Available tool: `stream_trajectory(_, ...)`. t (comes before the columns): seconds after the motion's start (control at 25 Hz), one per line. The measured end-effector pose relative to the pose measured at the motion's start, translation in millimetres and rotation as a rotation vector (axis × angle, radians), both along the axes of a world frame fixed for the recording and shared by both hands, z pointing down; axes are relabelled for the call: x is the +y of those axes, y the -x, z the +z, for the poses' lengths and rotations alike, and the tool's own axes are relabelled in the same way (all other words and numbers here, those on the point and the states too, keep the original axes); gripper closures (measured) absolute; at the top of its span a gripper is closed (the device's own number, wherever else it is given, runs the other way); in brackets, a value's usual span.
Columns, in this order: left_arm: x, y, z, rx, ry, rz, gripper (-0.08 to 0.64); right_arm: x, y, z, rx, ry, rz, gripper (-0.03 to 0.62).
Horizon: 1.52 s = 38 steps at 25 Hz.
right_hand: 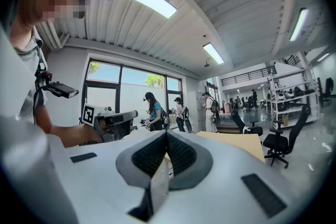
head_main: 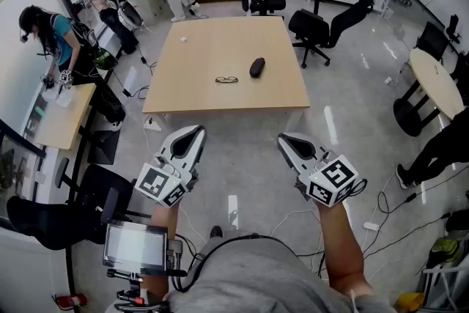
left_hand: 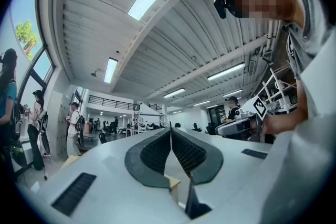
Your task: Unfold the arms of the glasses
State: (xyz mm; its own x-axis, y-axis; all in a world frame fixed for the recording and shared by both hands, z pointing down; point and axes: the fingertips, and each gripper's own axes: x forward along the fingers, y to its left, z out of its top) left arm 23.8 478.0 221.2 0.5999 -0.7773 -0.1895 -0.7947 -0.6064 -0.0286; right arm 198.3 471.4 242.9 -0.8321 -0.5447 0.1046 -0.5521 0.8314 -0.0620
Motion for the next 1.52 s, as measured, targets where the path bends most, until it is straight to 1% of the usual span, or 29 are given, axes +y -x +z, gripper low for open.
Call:
stream_trajectory(0.32,-21.5,3.9,2.4,-0.02,-0.01,-0.026,0.546,-27.6,0.5,10.2,0.003,-0.008,-0.016,0.584)
stream_trajectory(0.52,-38.5,13.9,8.8,-0.027,0.018,-0.038,0.546,-48.1,10.9,14.1,0.0,0.023,-0.025,0.584)
stream_trajectory(0.72,-78.7,43.5,23.5,-0.019,0.042,-0.038,0.546,-90.3,39.5,28.6,0.009,0.042,-0.017,0.584)
stream_trajectory(0.84,-102.2,64.6,32.1,-0.029,0.045,-0.034,0.546,-114.3,61.3,40.6,0.004,0.058,-0.011,0.584)
stream_trajectory(1.0,-134.8,95.4,47.2,-0.021,0.055,-0.021,0.546,-145.7,93.1,53.9,-0.021,0.071,0.003,0.584)
stream_trajectory(1.08,-147.9,107.1,52.4,-0.019,0.053,-0.009,0.546,-157.5,103.8,58.1,-0.018,0.073,0.017,0.584)
stream_trajectory(1.24,-185.0,127.5,51.7,0.021,0.057,0.016,0.546,-188.8,120.7,53.1,0.002,0.087,0.06,0.584)
stream_trajectory(1.36,-204.7,148.8,62.5,0.043,0.072,0.042,0.546,-204.9,145.1,64.4,0.045,0.095,0.062,0.583)
stream_trajectory(1.44,-220.7,168.0,66.6,0.076,0.071,0.033,0.546,-220.4,159.4,73.5,0.068,0.106,0.063,0.583)
stream_trajectory(1.52,-242.4,180.0,67.2,0.125,0.07,0.013,0.547,-240.6,165.0,79.2,0.092,0.118,0.059,0.583)
